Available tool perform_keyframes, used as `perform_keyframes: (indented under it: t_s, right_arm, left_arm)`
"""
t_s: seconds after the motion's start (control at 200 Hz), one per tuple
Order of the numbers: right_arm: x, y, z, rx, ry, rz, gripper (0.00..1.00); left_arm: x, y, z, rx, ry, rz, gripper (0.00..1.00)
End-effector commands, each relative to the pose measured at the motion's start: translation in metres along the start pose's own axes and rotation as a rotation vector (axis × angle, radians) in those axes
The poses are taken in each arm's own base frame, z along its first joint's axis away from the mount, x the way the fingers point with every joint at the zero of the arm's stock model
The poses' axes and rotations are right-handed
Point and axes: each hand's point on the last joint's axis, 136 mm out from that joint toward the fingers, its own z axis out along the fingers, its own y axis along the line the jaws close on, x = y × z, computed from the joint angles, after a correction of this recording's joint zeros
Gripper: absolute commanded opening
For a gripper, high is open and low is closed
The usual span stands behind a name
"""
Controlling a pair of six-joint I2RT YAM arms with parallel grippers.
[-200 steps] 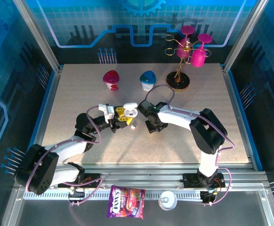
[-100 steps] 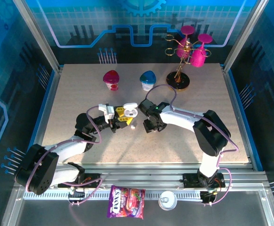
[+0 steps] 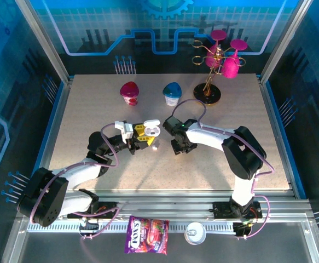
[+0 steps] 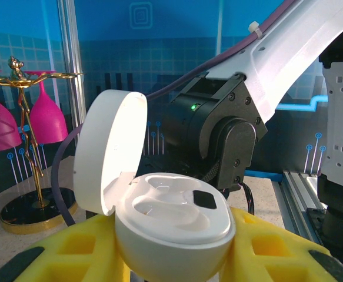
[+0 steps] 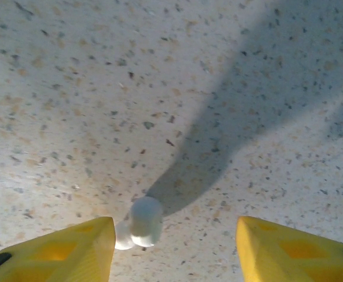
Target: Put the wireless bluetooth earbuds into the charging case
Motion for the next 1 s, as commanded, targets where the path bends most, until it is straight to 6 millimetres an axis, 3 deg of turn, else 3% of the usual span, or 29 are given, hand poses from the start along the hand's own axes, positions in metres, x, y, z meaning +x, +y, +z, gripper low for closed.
perform_keyframes:
  t_s: [0.0,0.39,0.635,0.996]
  right_arm:
    - [0.012,-0.018,0.003,0.071,0.04,-0.019,0.57]
    - [0.015,-0.045,0.001,0.079,0.058,0.064,0.55]
    - [0.0,-0.028,-0.001,-0.078,0.007,0.116,0.49]
    - [-0.018,-0.023,0.01,-0.175,-0.017,0.152,0.34]
  left_arm:
    - [-0.008,0.003,0.003,0.007,-0.015,0.025,0.3]
    - [-0.007,0.004,0.004,0.01,-0.014,0.017,0.3]
    - [-0.007,0.004,0.005,0.01,-0.015,0.014,0.3]
    - [-0.005,0.006,0.006,0.008,-0.011,0.005,0.3]
